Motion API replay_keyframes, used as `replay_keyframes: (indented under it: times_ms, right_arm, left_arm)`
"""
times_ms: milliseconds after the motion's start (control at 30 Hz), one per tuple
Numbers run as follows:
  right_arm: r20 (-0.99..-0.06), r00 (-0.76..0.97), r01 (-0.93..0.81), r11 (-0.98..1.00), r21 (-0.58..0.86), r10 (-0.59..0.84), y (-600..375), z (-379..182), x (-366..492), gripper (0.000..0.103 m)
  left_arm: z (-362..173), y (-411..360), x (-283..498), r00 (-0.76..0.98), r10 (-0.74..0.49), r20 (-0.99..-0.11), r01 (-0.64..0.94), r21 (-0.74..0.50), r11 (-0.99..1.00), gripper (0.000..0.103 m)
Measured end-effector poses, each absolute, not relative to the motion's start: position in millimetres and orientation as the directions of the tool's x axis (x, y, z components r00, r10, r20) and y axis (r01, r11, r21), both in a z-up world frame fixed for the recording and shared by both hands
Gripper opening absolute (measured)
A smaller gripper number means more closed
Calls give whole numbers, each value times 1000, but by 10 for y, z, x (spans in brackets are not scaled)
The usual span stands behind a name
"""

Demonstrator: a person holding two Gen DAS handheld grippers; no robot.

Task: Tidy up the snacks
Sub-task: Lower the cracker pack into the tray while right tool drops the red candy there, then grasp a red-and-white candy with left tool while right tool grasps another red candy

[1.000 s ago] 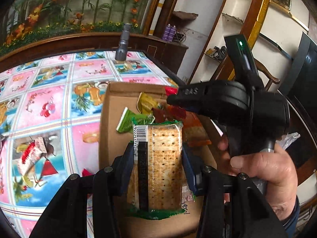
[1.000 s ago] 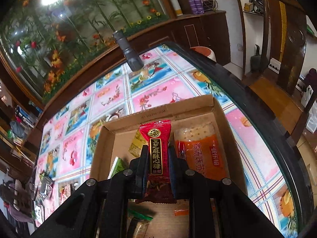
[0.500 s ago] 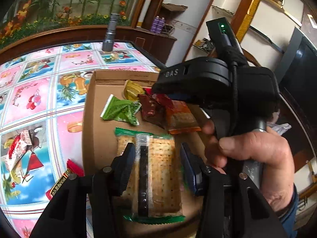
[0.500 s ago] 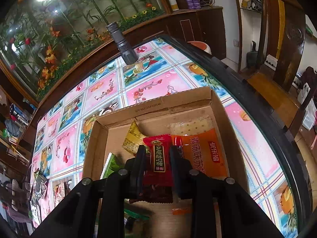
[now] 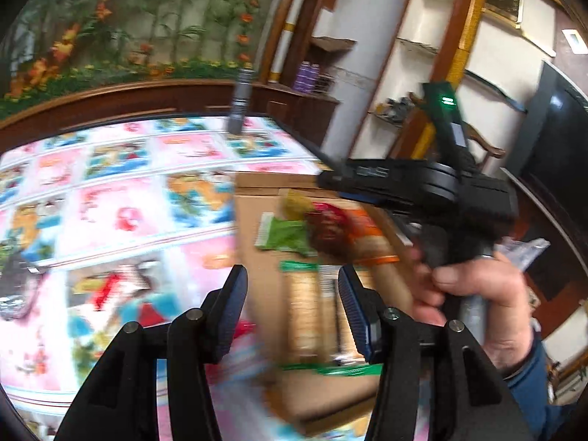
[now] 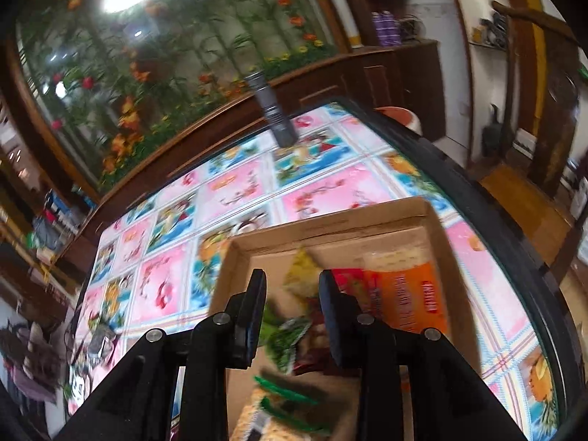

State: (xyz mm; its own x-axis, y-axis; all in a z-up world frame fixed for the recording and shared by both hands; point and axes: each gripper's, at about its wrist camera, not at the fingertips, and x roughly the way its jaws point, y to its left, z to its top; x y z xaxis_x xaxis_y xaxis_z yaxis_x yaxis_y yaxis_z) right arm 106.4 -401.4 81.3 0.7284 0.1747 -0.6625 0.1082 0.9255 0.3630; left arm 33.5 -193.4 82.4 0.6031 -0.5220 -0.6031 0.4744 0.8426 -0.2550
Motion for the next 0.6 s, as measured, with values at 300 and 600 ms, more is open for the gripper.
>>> replay_keyframes:
  times_ms: [300,600]
  right_arm:
    - [-656,685,-32,912,408,318,-3624,753,1061,32]
    - [-667,642,-155,916,370,378,-3157,742,962,32]
  left_arm:
    - [692,-1191,685,688,-299,-662,283,-135,949,61]
    - [372,-1298,886,652,-178,-737,274,10,962,61]
